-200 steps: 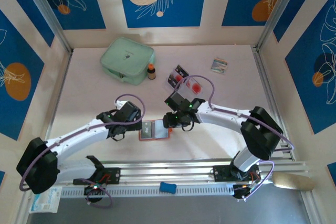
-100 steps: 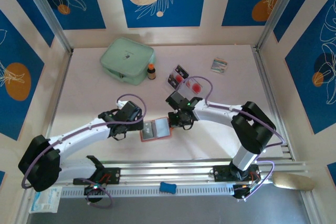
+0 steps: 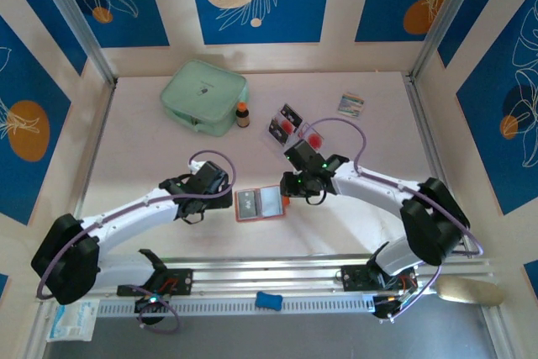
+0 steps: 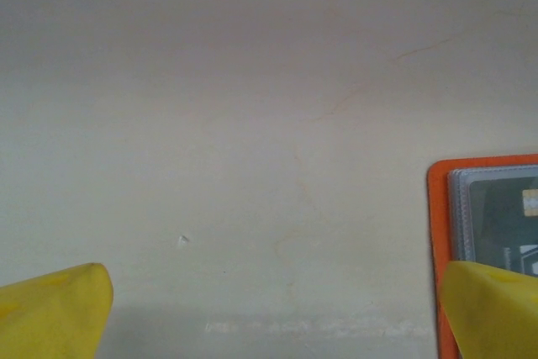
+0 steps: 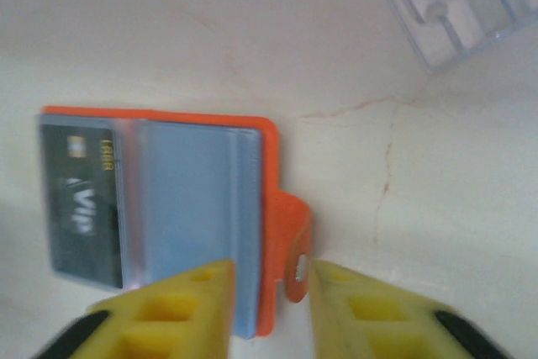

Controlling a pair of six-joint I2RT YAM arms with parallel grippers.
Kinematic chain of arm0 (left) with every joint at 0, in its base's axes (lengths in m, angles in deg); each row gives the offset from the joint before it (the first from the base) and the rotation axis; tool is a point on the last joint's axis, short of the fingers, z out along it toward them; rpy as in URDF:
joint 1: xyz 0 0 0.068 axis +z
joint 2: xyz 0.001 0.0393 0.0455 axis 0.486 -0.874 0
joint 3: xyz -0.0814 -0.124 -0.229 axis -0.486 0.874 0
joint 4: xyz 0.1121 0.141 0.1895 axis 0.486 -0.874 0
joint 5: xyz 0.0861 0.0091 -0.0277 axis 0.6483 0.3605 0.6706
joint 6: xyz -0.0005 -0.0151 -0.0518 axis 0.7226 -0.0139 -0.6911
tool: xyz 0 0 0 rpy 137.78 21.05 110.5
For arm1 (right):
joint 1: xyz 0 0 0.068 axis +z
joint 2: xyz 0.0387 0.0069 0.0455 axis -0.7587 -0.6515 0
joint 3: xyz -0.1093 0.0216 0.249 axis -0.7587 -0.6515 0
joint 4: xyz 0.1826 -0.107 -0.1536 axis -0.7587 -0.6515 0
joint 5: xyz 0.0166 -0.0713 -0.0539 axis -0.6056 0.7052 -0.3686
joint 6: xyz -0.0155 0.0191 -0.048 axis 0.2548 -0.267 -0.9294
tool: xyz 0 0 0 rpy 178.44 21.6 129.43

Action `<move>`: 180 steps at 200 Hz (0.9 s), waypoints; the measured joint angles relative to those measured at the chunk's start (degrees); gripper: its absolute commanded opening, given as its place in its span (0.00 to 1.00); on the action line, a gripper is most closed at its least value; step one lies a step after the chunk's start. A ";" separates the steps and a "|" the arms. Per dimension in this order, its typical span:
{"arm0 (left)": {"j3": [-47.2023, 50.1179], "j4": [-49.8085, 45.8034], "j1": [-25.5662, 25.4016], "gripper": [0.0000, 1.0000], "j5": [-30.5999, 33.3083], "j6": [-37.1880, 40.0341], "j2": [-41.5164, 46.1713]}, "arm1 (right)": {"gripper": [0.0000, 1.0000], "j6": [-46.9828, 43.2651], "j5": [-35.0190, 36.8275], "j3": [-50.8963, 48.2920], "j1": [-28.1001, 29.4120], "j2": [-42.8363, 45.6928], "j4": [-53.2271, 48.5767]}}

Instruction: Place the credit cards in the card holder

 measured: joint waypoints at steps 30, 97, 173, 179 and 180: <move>0.00 1.55 0.04 1.00 -1.75 -0.02 -1.14 | 0.03 0.70 -1.20 0.09 1.70 1.49 0.48; 0.00 5.90 0.04 1.00 -6.21 -0.46 -2.60 | 0.00 1.07 -2.82 0.52 4.55 -4.96 3.37; 0.04 11.50 0.09 1.00 -10.82 -2.36 -3.54 | 0.00 2.45 -3.76 -4.42 3.06 -8.63 8.59; 0.07 12.11 0.09 1.00 -11.23 -2.60 -3.72 | 0.00 2.60 -4.04 -4.70 2.99 -8.63 9.11; 0.07 12.17 0.09 1.00 -11.32 -2.62 -3.74 | 0.00 2.67 -4.09 -4.76 2.93 -8.63 9.25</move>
